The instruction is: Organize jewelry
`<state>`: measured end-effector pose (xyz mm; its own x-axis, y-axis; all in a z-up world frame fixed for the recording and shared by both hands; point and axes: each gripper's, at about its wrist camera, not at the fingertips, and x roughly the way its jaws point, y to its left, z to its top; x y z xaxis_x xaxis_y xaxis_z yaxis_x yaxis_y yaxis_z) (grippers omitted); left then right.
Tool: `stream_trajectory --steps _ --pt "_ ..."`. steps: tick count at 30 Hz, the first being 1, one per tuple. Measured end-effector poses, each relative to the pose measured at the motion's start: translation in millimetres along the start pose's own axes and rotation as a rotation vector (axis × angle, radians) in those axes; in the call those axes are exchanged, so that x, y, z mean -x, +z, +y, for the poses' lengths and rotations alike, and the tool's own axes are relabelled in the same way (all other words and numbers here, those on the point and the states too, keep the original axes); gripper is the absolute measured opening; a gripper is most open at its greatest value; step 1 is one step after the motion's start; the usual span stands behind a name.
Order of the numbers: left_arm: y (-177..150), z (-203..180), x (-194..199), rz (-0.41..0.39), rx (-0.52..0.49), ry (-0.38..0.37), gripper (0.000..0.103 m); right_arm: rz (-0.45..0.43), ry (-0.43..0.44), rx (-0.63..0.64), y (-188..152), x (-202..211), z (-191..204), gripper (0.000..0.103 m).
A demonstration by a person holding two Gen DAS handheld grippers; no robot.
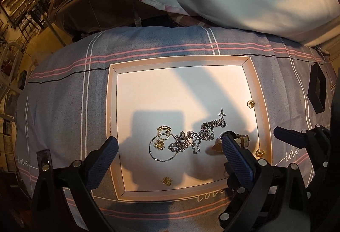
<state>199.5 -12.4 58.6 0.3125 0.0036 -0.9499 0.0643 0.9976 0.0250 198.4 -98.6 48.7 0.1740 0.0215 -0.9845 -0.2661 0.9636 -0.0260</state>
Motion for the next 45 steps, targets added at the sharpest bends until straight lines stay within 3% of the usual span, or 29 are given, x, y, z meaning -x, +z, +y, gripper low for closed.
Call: stream_trajectory --steps 14,16,24,32,45 --pt "-2 2 -7 0.012 0.012 -0.028 0.096 -0.006 0.015 -0.011 -1 1 -2 0.084" --pt "-2 4 -12 0.047 0.034 -0.071 0.095 -0.001 0.018 -0.008 -2 1 -1 0.084" --pt "-4 6 -15 0.041 0.037 -0.011 0.093 0.003 0.019 -0.001 -5 -2 2 0.084" --pt "-5 3 -8 0.019 0.043 -0.059 0.094 -0.002 0.023 -0.009 -6 1 1 0.084" --pt "-9 -1 -7 0.025 0.017 -0.059 0.095 -0.019 0.020 -0.020 -7 5 0 0.084"
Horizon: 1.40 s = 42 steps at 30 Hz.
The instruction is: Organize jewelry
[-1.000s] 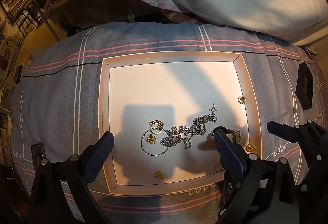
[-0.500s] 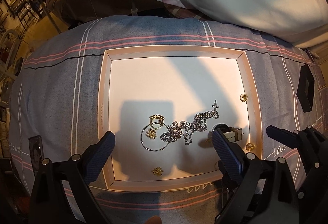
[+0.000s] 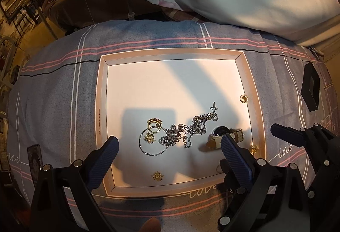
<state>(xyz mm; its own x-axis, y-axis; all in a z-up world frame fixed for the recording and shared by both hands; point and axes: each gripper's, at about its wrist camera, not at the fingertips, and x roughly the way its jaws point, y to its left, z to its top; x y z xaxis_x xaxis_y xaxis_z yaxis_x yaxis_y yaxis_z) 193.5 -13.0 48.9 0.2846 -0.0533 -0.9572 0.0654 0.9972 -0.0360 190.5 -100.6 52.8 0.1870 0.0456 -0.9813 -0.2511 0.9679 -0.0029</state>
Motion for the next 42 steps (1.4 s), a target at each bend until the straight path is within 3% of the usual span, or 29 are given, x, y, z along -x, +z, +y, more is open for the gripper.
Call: stream_trajectory --steps 9,30,36,42 --pt "-1.1 0.9 4.6 -0.024 -0.002 0.021 0.097 0.003 -0.006 0.010 -1.6 -0.6 0.8 0.084" --pt "-3.1 -0.6 6.6 -0.020 -0.017 -0.037 0.097 0.022 -0.001 0.025 -4.2 -3.5 2.8 0.084" --pt "-5.8 0.9 9.8 -0.055 0.028 0.077 0.097 0.033 -0.005 0.024 -6.5 -7.2 2.4 0.084" --pt "-8.5 2.8 5.5 -0.030 0.024 0.071 0.097 0.032 -0.001 0.023 -6.7 -7.8 2.3 0.084"
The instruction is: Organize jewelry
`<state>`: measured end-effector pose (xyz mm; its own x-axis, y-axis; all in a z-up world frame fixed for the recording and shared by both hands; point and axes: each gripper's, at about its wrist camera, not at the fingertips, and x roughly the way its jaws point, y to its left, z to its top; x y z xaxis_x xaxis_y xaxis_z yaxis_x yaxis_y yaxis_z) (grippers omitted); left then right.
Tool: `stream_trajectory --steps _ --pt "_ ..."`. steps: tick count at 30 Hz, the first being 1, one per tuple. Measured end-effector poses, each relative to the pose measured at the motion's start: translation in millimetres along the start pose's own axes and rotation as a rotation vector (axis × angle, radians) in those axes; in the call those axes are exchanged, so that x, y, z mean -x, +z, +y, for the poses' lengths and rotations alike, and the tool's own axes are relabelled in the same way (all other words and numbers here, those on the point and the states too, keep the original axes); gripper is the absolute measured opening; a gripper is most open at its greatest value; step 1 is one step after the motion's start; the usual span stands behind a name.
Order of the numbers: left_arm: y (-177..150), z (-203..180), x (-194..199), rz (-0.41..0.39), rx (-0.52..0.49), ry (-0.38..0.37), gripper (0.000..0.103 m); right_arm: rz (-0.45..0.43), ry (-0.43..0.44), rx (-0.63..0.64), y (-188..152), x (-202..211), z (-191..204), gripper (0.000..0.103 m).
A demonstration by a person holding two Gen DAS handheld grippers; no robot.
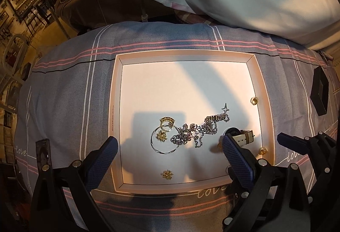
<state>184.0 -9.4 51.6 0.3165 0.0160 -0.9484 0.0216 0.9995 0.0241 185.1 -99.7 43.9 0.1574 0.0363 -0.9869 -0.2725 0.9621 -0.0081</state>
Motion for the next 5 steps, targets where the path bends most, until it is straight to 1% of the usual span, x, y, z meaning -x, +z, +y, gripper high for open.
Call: stream_trajectory --steps 1,5 --pt "-1.2 -0.5 0.0 -0.001 -0.005 -0.012 0.097 -0.003 -0.002 -0.001 -0.2 0.4 0.0 0.084" --pt "-4.2 -3.5 -2.1 0.008 -0.027 -0.005 0.097 -0.004 -0.003 -0.004 0.2 0.3 -0.7 0.084"
